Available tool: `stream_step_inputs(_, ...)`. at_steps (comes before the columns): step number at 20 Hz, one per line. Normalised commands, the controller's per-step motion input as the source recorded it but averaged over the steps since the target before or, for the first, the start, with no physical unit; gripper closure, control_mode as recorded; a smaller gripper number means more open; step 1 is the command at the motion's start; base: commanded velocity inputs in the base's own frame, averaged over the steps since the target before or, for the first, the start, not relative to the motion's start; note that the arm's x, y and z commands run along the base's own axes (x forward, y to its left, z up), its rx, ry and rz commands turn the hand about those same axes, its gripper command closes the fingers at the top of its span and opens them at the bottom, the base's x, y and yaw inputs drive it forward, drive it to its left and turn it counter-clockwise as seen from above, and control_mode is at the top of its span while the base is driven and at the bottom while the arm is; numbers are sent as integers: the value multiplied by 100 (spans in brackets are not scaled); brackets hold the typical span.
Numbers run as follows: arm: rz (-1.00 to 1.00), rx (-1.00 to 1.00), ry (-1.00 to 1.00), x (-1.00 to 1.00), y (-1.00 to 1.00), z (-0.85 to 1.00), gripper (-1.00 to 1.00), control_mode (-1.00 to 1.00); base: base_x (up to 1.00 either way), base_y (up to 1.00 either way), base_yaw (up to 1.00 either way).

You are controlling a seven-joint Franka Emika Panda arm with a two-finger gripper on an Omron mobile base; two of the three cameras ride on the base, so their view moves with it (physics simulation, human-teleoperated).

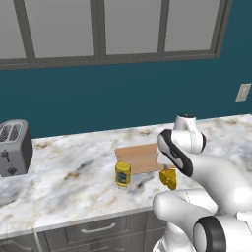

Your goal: Retrieve the reheated potato from the microwave, then place the potato, cheese, and condiment on the cutting board.

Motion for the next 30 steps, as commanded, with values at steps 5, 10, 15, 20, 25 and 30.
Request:
stream_step_inputs(5,25,0,1,-1,0,-8,-100,-100,0,0,0)
stream_step_inputs(10,23,1,0,0,2,-4,-100,-100,0,0,0)
stream_step_inputs(15,14,11,0,-3,7,0,-100,-100,0,0,0)
stream_step_inputs(20,3,14,0,-4,6,-9,-100,-100,0,0,0)
stream_step_inputs(25,0,3,0,1,2,-21,-100,-100,0,0,0)
stream_step_inputs(30,0,0,0,4,10,-19,-100,-100,0,0,0)
